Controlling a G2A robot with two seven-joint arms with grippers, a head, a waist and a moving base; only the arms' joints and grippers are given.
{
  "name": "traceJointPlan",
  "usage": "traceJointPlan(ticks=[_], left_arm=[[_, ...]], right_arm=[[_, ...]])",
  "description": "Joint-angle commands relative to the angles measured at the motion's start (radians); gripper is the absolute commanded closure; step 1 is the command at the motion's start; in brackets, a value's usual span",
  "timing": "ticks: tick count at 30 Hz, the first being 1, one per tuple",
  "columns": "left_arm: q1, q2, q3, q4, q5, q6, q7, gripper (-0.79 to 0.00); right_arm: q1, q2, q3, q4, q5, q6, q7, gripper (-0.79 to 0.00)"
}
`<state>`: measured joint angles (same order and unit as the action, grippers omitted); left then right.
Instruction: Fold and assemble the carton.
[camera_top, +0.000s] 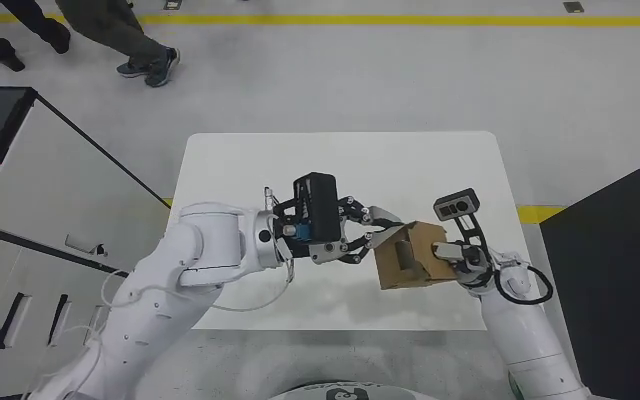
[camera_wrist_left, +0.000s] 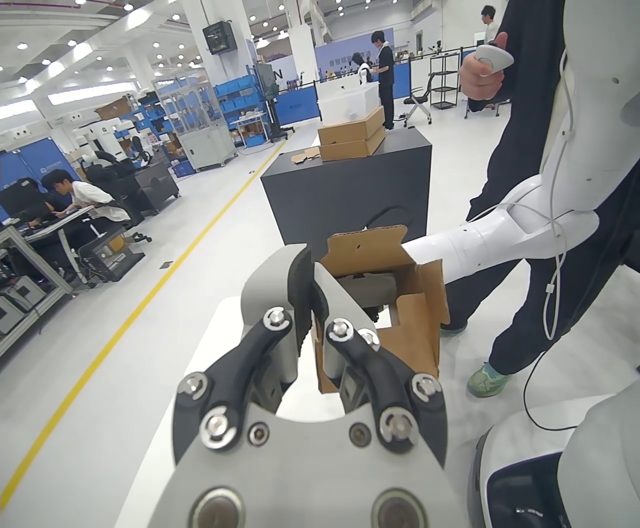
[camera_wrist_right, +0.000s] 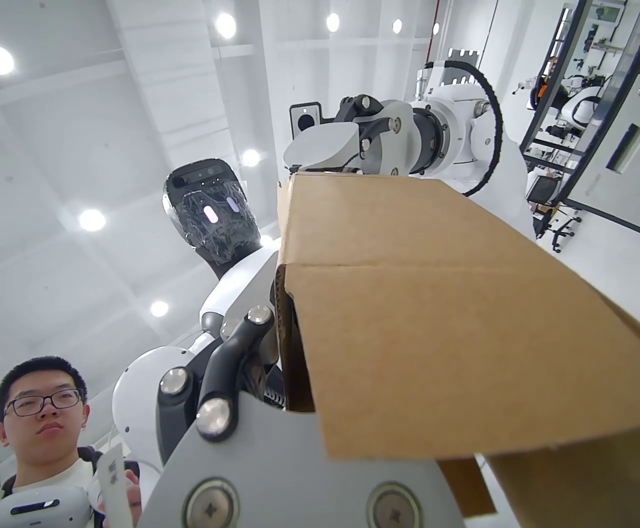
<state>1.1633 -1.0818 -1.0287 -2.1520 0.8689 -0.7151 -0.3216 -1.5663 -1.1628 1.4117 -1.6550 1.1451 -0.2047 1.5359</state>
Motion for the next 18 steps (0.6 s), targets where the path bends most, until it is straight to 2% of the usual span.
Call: traceJointPlan(ticks=[1, 18], left_arm=[[0.001, -0.001, 0.006, 0.0, -0.003, 0.0, 0.002, 0.0], [0.0, -0.013, 0.026, 0.025, -0.04, 0.031, 0.072, 0.0]], right_arm=[[-0.003, 0.002, 0.001, -0.002, 0.005, -0.003, 0.0, 0.0], [0.003, 0.009, -0.026, -0.014, 0.105, 0.015, 0.0, 0.0]])
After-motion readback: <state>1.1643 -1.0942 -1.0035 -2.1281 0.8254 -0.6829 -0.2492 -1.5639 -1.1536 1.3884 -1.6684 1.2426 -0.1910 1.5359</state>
